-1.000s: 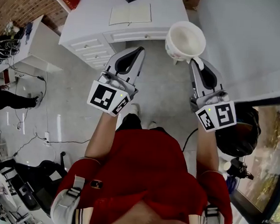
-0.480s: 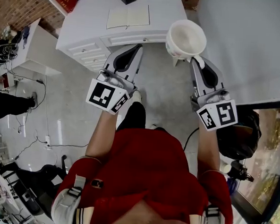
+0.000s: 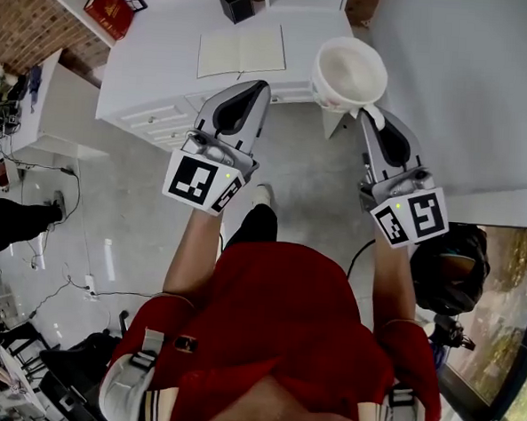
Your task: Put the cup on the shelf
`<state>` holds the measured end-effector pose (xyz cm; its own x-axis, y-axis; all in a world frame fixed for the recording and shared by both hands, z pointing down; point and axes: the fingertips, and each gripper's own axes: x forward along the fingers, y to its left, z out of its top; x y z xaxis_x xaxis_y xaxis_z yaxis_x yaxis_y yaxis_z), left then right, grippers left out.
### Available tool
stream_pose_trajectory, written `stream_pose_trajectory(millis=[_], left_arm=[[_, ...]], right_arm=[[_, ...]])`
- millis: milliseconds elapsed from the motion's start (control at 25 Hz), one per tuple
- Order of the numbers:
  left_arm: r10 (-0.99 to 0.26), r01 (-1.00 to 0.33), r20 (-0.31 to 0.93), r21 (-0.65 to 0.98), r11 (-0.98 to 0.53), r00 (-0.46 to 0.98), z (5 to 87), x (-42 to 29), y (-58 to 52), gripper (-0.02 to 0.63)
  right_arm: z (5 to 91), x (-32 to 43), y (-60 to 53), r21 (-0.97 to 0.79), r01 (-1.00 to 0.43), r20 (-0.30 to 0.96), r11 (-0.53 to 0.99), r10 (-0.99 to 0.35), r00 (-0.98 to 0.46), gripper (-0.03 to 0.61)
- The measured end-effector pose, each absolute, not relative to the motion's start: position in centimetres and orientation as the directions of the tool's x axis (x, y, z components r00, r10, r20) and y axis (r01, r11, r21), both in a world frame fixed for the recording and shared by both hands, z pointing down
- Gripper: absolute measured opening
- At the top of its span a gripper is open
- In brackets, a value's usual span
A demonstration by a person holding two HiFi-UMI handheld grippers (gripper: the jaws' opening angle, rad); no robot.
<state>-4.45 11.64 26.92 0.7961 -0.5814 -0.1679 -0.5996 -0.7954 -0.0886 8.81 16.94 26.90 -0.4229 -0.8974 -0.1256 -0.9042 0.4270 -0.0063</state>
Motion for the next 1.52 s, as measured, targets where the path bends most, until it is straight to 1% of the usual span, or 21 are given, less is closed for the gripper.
stream_pose_trajectory(millis=[400, 680, 1040, 1520], left_arm=[[-0.535, -0.557, -0.181, -0.1, -0.824, 0.825, 26.0, -6.4, -2.3, 0.003], [-0.506, -0.526, -0.183, -0.083, -0.846, 0.843, 26.3, -8.1, -9.0, 0.003], [-0.473, -0.49, -0.173, -0.068, -0.869, 0.864, 27.3, -8.3, -14.1, 0.003], [-0.496, -0.508, -0.152, -0.056, -0.859, 0.855, 28.2, -5.2, -19.0, 0.003]], right_arm=[[25.8, 6.3, 3.1, -0.013, -0.924, -0.129, 0.382, -0.917, -0.377, 0.035], [25.6, 4.2, -3.5, -0.002, -0.934, -0.124, 0.357, -0.927, -0.354, 0.035], [26.1, 4.0, -8.6, 0.008, -0.949, -0.098, 0.314, -0.944, -0.314, 0.035], [26.6, 7.4, -14.4, 0.009, -0.947, -0.094, 0.321, -0.943, -0.321, 0.035]])
